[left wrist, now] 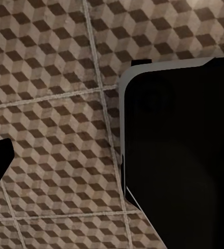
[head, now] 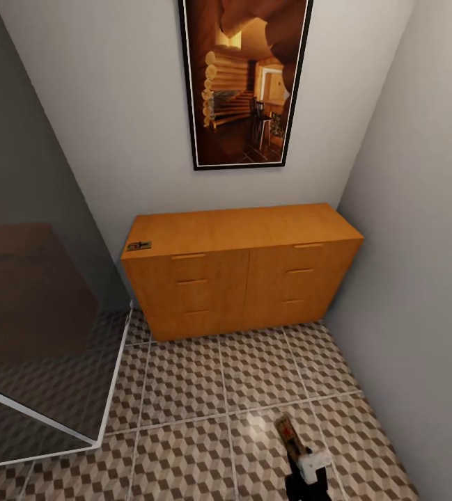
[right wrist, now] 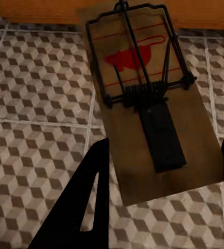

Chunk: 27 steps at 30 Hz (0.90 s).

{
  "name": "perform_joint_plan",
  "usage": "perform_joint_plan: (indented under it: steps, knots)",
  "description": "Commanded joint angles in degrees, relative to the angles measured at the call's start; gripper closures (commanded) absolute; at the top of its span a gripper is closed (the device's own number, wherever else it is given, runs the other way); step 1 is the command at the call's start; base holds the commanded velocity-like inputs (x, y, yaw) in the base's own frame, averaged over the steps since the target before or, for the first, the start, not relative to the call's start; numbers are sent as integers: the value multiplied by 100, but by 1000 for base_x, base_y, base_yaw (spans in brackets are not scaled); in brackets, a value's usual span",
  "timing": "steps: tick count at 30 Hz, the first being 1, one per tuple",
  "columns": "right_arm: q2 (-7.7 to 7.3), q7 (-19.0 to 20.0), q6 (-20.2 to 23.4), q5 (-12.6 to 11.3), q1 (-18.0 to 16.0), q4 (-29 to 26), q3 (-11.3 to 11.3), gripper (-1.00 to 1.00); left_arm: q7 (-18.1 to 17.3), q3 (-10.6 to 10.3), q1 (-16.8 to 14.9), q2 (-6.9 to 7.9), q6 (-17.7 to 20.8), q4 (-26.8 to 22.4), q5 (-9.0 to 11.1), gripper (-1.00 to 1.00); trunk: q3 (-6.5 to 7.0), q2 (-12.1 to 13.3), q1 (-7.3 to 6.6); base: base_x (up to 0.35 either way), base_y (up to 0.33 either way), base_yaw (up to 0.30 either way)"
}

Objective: Take the four mousetraps from the cabinet in the bathroom and place them on the bathroom floor. Make sure all four end up on the same floor surface, and ensure that at least two of them are either under or directly next to the same bathroom sink.

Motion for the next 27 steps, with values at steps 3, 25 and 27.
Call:
perform_joint_plan:
  steps: [3, 25, 27]
  knots:
    - [178, -590, -726, 1, 346, 12, -22, 100, 29, -28, -10, -1, -38, 25, -12, -100, -8, -10, 4, 0, 0, 0]
    - [567, -2791, -1552, 71, 686, -20, -18, 100, 29, -28, -10, 6, -38, 25, -12, -100, -8, -10, 4, 0, 0, 0]
    - [570, -2792, -1549, 77, 686, -20, -19, 100, 29, -28, -10, 7, -38, 25, -12, -100, -8, -10, 4, 0, 0, 0]
